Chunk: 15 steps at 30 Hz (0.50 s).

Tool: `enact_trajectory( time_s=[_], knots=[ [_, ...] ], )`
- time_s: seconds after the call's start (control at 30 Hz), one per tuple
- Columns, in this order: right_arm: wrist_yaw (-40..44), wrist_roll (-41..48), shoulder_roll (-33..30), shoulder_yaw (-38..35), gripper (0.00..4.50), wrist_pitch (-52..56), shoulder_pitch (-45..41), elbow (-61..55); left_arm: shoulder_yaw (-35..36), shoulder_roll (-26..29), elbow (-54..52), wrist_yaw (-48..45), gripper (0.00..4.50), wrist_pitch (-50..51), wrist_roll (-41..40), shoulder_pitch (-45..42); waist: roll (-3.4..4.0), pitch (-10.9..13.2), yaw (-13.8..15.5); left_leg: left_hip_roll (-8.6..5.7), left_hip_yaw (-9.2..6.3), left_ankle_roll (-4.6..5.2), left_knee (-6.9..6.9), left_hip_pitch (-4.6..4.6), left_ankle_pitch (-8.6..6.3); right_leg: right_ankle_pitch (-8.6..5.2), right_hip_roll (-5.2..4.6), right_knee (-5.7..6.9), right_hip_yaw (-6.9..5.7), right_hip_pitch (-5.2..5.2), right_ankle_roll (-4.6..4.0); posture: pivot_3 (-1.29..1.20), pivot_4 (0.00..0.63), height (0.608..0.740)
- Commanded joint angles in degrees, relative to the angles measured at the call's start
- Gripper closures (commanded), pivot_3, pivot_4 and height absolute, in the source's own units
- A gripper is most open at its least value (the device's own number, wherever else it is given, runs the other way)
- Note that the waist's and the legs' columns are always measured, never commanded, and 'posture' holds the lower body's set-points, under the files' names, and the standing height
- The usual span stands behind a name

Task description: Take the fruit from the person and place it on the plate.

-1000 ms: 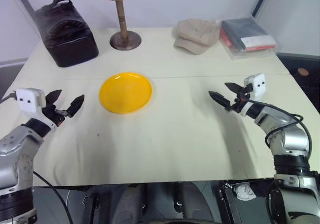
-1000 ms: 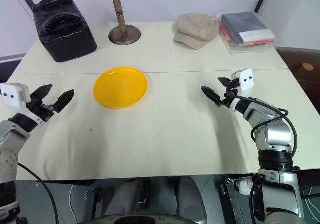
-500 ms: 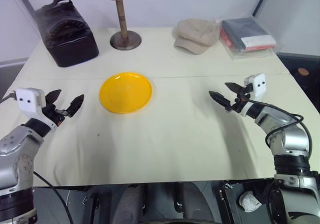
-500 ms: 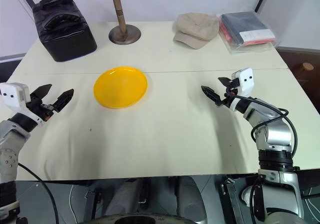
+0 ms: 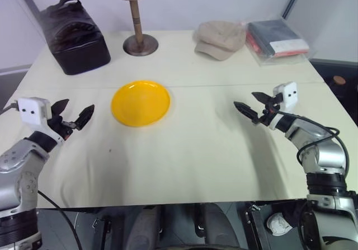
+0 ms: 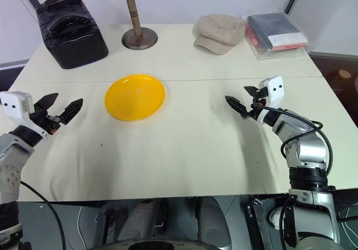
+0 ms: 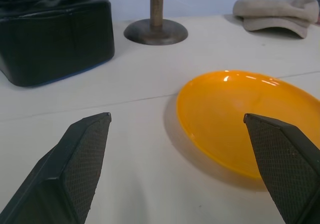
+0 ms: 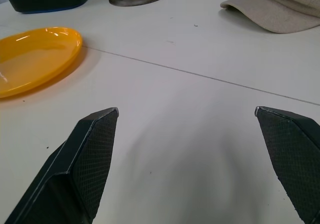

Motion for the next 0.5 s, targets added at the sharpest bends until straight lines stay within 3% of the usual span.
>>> enact_trajectory(
  time_s=[0.03, 0.5],
  knots=[
    [-0.2, 0.4, -0.3, -1.5, 0.00, -1.4, -1.0, -0.8, 0.6, 1.0, -1.2, -0.1, 0.04, -0.9, 0.0, -0.8, 0.00, 0.0, 0.0, 0.00, 0.00, 0.00, 0.00, 0.00, 0.00, 0.00, 0.00, 0.00, 0.00, 0.00, 0.00, 0.00, 0.150, 0.740],
    [-0.1, 0.3, -0.4, -1.4, 0.00, -1.6, -1.1, -0.5, 0.5, 0.9, -1.4, 0.0, 0.04, -0.8, 0.1, -0.9, 0.00, 0.0, 0.0, 0.00, 0.00, 0.00, -0.01, 0.00, 0.00, 0.00, 0.00, -0.01, 0.00, 0.00, 0.00, 0.00, 0.150, 0.740]
  ],
)
